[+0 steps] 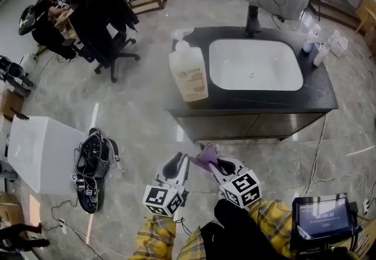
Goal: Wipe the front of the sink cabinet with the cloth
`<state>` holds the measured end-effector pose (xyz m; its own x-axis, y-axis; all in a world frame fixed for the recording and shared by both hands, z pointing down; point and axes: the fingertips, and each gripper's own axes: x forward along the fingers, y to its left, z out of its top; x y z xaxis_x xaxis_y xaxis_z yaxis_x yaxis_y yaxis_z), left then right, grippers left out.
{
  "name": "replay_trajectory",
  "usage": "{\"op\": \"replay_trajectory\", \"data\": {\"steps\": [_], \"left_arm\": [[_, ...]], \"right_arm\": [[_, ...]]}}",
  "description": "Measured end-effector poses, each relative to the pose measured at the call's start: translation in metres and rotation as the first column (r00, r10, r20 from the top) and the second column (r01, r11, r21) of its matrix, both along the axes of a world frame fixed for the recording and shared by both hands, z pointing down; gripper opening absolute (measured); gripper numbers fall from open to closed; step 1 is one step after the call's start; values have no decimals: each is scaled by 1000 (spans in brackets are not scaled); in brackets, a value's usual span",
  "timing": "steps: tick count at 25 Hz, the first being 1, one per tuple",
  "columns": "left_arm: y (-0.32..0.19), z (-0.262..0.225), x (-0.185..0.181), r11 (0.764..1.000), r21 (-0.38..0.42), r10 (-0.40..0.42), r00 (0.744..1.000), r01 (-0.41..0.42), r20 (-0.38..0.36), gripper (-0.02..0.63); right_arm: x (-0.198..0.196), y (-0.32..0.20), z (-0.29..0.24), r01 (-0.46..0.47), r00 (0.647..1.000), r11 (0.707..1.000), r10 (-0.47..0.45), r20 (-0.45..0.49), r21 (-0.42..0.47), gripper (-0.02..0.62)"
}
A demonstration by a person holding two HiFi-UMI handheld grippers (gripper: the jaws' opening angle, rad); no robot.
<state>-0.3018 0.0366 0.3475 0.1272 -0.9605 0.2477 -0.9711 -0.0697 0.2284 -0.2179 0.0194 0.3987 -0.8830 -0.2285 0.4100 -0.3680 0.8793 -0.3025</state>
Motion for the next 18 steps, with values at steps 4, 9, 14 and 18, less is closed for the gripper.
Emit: {"op": "replay_trajectory", "data": {"steps": [4,9,14,18], "left_arm": [[-17,10,-11,1000,10,-12,1000,12,-10,72],[-31,23,-22,1000,15,2,1000,-2,-12,71],[-30,40,-33,1000,-8,6,1000,-6,-15,71],[-28,53,-42,1000,-6,8,1000,-8,-19,69]], "right_arm": [[-9,-13,14,28,999,999,-28,-21,15,41],[-19,-23,25,32,999,999,-30,-43,36,40],[-25,-24,41,-2,998,1000,3,-56,25,41],[-40,-26,56,-3,998,999,6,-68,42,41]]}}
